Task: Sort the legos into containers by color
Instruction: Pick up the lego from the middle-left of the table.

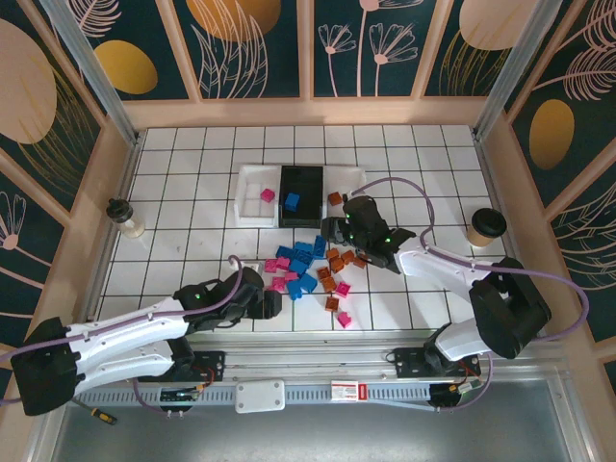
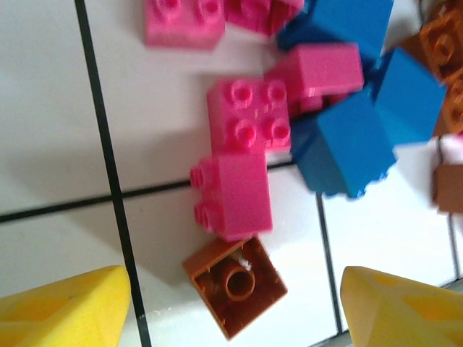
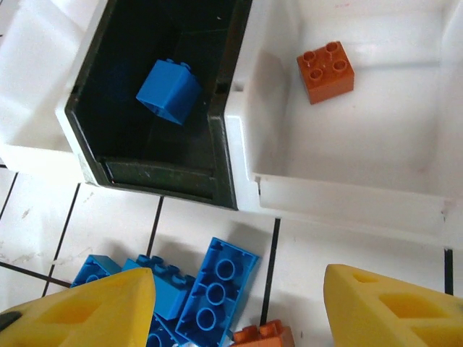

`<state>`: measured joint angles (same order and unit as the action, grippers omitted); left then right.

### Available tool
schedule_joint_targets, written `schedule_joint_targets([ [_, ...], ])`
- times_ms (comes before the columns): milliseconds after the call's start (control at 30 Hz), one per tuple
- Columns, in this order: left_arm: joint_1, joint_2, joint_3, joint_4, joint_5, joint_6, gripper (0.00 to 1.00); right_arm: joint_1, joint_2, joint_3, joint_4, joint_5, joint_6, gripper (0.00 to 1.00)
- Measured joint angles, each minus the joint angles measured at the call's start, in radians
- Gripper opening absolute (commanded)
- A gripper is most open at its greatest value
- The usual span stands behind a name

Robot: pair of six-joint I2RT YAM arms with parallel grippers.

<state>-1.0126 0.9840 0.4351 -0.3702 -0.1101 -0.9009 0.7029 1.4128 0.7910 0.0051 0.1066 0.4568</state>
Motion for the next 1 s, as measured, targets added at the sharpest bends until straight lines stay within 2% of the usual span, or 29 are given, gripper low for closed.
schedule_joint_targets([
  [133, -0.048, 0.072, 0.000, -0.008, -0.013, -0.018, 0.71, 0.000, -0.011, -0.013, 0.014, 0.001, 0.010, 0.64],
  [467, -0.061, 0.206, 0.026, 0.013, -0.047, -0.018, 0.71, -0.001, -0.067, -0.022, 0.017, 0.002, 0.021, 0.64],
  [567, -0.062, 0.226, 0.037, 0.006, -0.056, -0.012, 0.63, -0.001, -0.072, -0.026, 0.022, 0.002, 0.021, 0.64],
  [700, -0.062, 0.238, 0.042, -0.003, -0.068, -0.005, 0.61, -0.002, -0.073, -0.039, 0.022, 0.005, 0.021, 0.64],
  [800, -0.062, 0.238, 0.042, -0.007, -0.076, -0.001, 0.54, -0.002, -0.073, -0.043, 0.022, 0.005, 0.021, 0.64],
  [867, -0.062, 0.238, 0.042, -0.010, -0.079, -0.002, 0.54, -0.003, -0.073, -0.046, 0.025, 0.005, 0.021, 0.64],
  [1000, -0.066, 0.236, 0.042, 0.001, -0.076, -0.003, 0.69, -0.004, -0.073, -0.056, 0.028, 0.005, 0.021, 0.64],
])
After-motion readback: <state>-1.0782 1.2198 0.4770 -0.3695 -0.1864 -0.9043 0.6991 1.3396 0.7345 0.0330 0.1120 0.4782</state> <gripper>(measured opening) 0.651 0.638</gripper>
